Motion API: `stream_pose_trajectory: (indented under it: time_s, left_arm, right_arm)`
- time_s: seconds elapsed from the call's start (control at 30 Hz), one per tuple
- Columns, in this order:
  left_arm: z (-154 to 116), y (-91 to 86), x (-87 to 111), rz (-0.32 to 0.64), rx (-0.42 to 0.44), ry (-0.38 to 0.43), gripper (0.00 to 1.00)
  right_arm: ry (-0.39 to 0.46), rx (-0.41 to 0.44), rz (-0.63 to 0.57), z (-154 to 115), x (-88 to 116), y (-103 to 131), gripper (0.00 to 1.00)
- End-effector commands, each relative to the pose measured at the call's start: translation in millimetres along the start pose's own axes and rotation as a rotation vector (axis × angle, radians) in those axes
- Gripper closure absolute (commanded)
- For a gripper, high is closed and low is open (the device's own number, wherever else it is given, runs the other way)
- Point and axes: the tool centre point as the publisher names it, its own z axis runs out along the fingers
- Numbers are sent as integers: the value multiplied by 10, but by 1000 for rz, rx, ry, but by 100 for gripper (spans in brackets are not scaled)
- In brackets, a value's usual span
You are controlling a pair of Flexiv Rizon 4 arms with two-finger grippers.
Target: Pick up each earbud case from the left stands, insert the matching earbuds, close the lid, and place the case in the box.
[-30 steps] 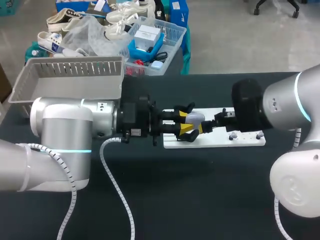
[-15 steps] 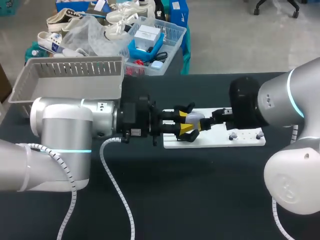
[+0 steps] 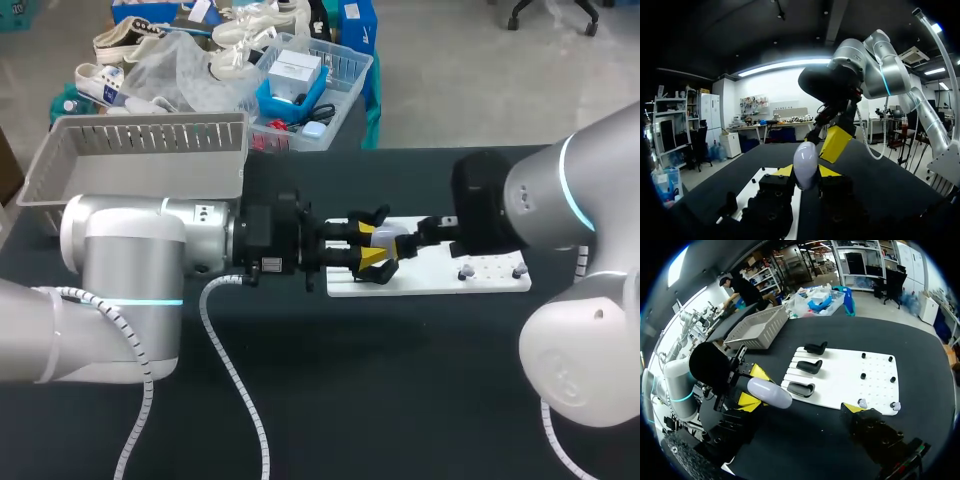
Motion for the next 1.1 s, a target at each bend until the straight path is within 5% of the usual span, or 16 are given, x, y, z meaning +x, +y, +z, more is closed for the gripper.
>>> stream_pose_trajectory:
  time_s: [0.03,0.8,1.1]
  left_arm:
    - [5,2,8,1,-3,-2,100]
    - [5,2,8,1,-3,-2,100]
    - [5,2,8,1,-3,-2,100]
  right_arm:
    - [-2,39,4,5,-13,30,0]
    - [-32,87,-42,-207,-248,96,0]
    - [1,133,-13,-335,-83,-90,0]
